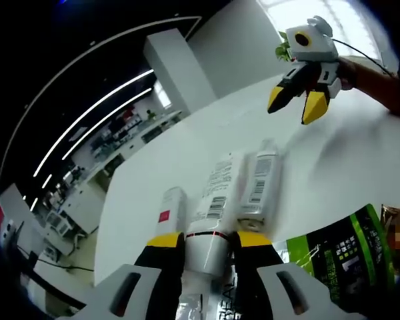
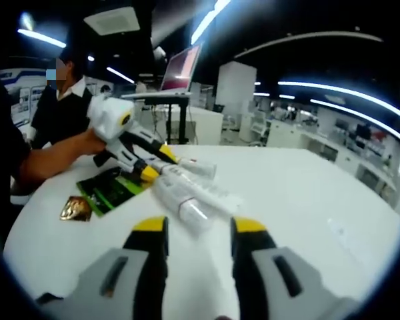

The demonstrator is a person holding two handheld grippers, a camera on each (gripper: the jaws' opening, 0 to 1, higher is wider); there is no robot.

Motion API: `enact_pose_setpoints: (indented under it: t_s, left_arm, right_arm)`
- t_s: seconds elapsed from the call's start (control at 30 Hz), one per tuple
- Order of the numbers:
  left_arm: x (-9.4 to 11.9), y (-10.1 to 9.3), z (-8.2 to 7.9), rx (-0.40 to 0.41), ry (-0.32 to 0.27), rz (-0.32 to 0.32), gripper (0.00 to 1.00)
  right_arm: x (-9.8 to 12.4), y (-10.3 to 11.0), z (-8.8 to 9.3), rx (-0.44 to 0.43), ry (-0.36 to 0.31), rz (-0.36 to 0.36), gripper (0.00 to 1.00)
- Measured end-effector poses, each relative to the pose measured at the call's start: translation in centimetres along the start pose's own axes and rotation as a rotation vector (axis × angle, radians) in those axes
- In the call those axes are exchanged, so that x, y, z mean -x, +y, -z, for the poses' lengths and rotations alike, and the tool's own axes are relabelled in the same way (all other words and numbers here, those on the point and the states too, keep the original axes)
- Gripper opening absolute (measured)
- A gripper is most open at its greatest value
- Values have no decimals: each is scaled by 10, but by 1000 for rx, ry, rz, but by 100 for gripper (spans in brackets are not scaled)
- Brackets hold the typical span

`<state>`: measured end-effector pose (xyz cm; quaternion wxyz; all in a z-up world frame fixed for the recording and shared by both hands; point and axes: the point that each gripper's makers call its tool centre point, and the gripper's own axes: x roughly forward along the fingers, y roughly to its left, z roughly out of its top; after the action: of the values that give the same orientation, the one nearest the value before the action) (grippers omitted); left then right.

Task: Arrange the skincare products in the storage area until every visible bottle or jar stands upright without overlapping.

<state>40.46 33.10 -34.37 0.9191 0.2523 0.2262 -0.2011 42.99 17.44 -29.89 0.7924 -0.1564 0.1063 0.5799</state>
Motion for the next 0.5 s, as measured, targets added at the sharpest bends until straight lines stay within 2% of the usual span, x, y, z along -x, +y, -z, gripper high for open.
enact_pose_setpoints:
  t_s: [0.1, 0.23, 0.4, 0.5]
  left_arm:
    - [0, -1, -1, 8, -8, 2, 29]
    - [0, -2, -1, 22, -19, 5, 28]
    - [0, -3, -2, 28, -30, 7, 28]
    - [0, -4, -3, 33, -34, 9, 28]
  right_arm:
    - [-4, -6, -1, -57, -21, 7, 34]
    - [-9, -17, -2, -184, -64, 11, 33]
    - [-16, -35, 0, -400, -107, 5, 31]
    - [-20, -40, 5, -447, -95, 9, 31]
